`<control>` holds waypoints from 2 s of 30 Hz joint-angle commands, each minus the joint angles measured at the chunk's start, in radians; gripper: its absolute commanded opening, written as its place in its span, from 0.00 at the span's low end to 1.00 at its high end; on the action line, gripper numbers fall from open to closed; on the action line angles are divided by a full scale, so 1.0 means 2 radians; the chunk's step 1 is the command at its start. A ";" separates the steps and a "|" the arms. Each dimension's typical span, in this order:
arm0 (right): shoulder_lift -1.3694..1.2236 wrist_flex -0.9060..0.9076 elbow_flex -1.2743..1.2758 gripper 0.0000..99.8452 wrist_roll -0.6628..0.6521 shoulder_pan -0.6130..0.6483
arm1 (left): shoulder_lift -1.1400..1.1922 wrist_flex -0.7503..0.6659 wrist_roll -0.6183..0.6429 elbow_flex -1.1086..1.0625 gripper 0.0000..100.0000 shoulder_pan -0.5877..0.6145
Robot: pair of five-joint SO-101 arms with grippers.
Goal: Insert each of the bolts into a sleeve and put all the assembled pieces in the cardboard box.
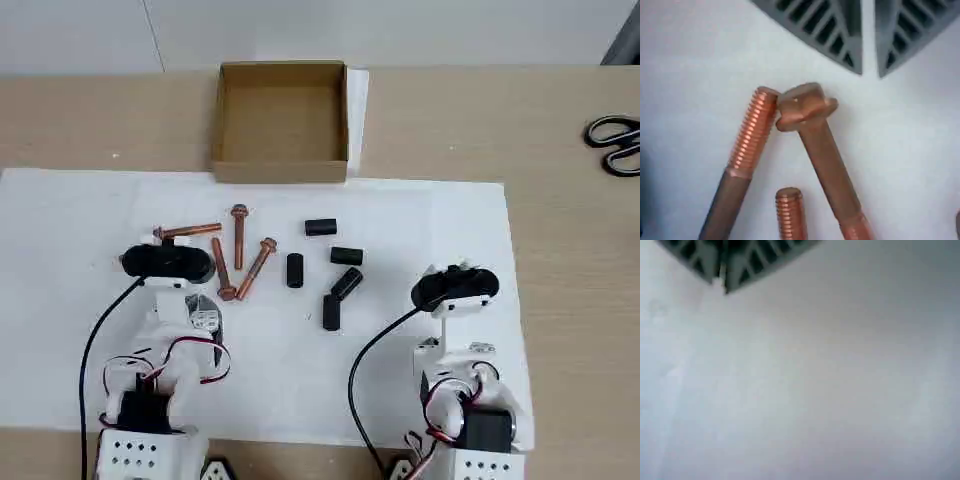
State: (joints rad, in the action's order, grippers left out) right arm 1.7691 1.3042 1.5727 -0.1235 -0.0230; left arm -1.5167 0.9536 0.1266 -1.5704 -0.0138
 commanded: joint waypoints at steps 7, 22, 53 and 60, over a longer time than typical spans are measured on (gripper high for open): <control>0.003 -0.008 -0.004 0.00 -0.005 0.003 | -0.005 -0.011 -0.004 0.003 0.01 0.002; 0.003 -0.013 -0.003 0.00 -0.003 0.003 | -0.005 -0.011 -0.004 0.003 0.01 0.002; -0.226 -0.022 -0.275 0.00 0.100 -0.001 | 0.028 0.021 -0.004 0.166 0.01 -0.077; -0.415 0.045 -0.425 0.00 0.119 0.000 | 0.193 0.072 -0.005 0.330 0.01 -0.077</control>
State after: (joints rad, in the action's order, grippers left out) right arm 1.0556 1.3318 0.8546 0.1005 -0.0215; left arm -1.2804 1.0426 0.1250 -1.0886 -0.1703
